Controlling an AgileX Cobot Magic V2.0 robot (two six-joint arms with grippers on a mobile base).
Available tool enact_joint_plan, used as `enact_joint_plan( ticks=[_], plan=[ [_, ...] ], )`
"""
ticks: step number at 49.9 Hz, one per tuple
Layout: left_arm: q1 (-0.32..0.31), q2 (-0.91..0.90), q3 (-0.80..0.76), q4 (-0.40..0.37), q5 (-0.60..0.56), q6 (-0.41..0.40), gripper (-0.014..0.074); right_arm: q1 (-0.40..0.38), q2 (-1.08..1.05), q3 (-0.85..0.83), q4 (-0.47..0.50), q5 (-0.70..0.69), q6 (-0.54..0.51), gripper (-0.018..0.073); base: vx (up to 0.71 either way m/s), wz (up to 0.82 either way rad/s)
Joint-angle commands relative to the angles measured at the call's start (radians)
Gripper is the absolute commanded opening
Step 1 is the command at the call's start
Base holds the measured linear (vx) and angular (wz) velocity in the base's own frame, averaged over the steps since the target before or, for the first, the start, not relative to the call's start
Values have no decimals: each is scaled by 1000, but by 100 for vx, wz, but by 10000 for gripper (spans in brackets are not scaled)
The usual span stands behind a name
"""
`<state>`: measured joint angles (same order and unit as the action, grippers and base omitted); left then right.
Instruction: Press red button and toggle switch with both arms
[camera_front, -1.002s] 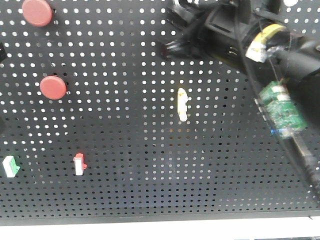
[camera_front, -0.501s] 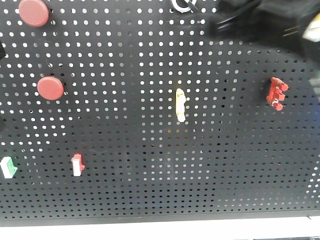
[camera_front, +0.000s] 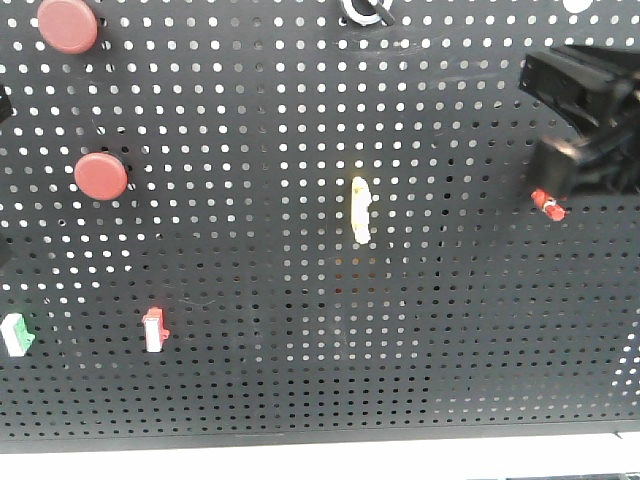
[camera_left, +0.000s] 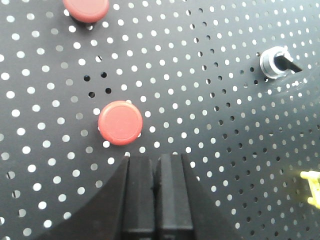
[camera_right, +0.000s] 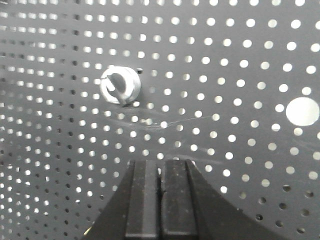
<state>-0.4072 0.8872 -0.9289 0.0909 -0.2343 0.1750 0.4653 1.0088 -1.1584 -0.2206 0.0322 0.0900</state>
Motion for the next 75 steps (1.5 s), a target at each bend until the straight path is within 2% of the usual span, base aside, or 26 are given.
enact_joint_plan(
  ticks=[1, 20, 28, 33, 38, 47, 52, 59, 61, 62, 75],
  plan=[
    [0, -8, -28, -6, -67, -10, 1, -2, -19, -20, -10, -84, -5, 0, 0, 0],
    [0, -8, -28, -6, -71, -10, 1, -2, -19, -21, -10, -85, -5, 0, 0, 0],
    [1, -36, 40, -7, -81, -4, 1, -2, -19, -21, -10, -85, -5, 0, 0, 0],
    [54, -134, 165, -8, -69, 18, 1, -2, -19, -21, -10, -86, -5, 0, 0, 0],
    [143, -260, 343, -21, -69, 5, 1, -2, -19, -21, -10, -86, -5, 0, 0, 0],
    [335, -563, 675, -91, -36, -30, 1, -2, -19, -21, -10, -86, -5, 0, 0, 0],
    [404, -719, 806, -91, 8, -30, 1, -2, -19, -21, -10, -86, -5, 0, 0, 0],
    [430, -929, 974, -91, 43, -34, 1, -2, -19, -21, -10, -86, -5, 0, 0, 0],
    [430, -920, 1002, -91, 37, -46, 1, -2, -16, -21, -10, -87, -5, 0, 0, 0],
    [425, -912, 991, -85, 201, -63, 1, -2, -16, -21, -10, -79, -5, 0, 0, -1],
    [425, -915, 991, -91, 249, -63, 1, -2, -16, -21, -10, -70, -5, 0, 0, 0]
  ],
)
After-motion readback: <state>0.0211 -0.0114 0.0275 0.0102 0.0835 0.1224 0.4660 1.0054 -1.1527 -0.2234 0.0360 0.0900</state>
